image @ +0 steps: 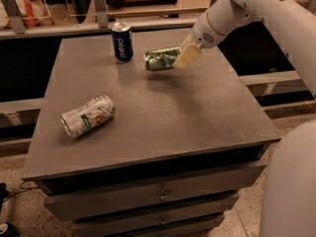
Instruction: Move green can near pepsi can
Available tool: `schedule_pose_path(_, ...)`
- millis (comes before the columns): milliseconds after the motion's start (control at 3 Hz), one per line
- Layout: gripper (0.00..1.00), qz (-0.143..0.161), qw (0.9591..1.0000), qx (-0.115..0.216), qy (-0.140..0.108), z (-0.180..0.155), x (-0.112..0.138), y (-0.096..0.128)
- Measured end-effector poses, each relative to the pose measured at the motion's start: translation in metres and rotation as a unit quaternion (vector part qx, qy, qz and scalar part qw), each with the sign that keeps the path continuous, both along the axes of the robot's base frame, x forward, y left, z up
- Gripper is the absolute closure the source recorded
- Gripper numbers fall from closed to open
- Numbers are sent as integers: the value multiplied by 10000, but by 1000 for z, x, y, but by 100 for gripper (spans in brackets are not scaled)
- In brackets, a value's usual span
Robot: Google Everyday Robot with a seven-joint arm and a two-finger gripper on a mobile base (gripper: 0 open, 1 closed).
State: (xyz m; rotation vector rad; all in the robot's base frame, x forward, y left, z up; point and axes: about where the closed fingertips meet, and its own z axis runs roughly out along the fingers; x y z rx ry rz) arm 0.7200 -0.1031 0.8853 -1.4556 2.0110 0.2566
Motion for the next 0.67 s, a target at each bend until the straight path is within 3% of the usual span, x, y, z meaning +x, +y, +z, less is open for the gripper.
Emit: schedule_pose_path(667,100,-162,9997,196,-44,3,11,33)
